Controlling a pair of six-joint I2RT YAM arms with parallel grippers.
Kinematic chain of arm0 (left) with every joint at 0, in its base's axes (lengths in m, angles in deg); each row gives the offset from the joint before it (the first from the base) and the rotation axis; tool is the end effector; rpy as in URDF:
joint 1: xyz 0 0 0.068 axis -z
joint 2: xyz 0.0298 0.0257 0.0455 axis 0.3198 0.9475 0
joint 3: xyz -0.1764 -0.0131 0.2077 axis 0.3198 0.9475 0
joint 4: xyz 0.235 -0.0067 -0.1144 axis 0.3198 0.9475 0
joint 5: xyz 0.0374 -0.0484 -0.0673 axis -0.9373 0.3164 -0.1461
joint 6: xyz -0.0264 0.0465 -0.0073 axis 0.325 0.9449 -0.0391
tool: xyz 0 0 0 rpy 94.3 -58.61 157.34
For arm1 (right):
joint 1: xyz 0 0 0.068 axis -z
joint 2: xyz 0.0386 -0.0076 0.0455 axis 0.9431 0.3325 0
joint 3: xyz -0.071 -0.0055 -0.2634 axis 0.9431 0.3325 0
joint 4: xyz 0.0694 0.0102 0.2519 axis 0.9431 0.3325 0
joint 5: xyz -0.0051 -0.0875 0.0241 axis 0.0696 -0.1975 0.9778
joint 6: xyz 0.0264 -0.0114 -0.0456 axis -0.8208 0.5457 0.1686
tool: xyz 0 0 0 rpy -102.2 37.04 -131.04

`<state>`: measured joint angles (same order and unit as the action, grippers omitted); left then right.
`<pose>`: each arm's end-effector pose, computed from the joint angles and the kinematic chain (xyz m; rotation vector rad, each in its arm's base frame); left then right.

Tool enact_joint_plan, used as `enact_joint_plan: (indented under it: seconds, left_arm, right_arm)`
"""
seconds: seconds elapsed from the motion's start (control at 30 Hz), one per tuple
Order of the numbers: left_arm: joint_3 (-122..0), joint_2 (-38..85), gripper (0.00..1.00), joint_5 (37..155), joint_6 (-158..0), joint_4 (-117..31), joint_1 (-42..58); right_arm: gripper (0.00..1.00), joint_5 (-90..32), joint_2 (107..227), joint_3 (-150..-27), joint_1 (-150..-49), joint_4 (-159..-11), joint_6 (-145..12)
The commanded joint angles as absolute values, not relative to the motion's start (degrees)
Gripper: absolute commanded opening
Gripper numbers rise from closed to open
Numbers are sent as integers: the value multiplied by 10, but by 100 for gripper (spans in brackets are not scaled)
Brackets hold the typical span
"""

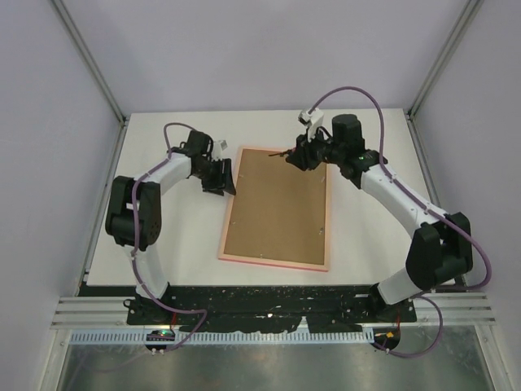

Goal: Take the photo out of the frame
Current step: Release the photo frame item from the photo frame.

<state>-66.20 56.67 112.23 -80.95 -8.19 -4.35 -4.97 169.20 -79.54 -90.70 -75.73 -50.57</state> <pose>0.3758 -0.1111 0.1926 0.1471 2.7134 -0.7244 0.3077 0.1325 0.3179 -0.8370 1.8359 0.6760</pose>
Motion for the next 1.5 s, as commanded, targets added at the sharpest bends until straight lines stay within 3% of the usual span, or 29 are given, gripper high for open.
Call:
enact_joint_plan:
  seconds: [0.0, 0.47, 1.13, 1.47]
  left_arm:
    - [-644, 572, 54, 1139, -840, -109, -52]
    - [-630, 600, 53, 1188, -873, -145, -56]
    - [-617, 577, 52, 1246, -889, -183, -52]
    - [-661, 595, 42, 1243, -891, -178, -56]
  right_arm:
    - [8, -73, 1776, -901, -915, -784, -566]
    - [8, -63, 1935, -1063, -951, -715, -659]
    - [8, -75, 1984, -1078, -953, -666, -655]
    - [8, -127, 2073, -1177, -974, -608, -660]
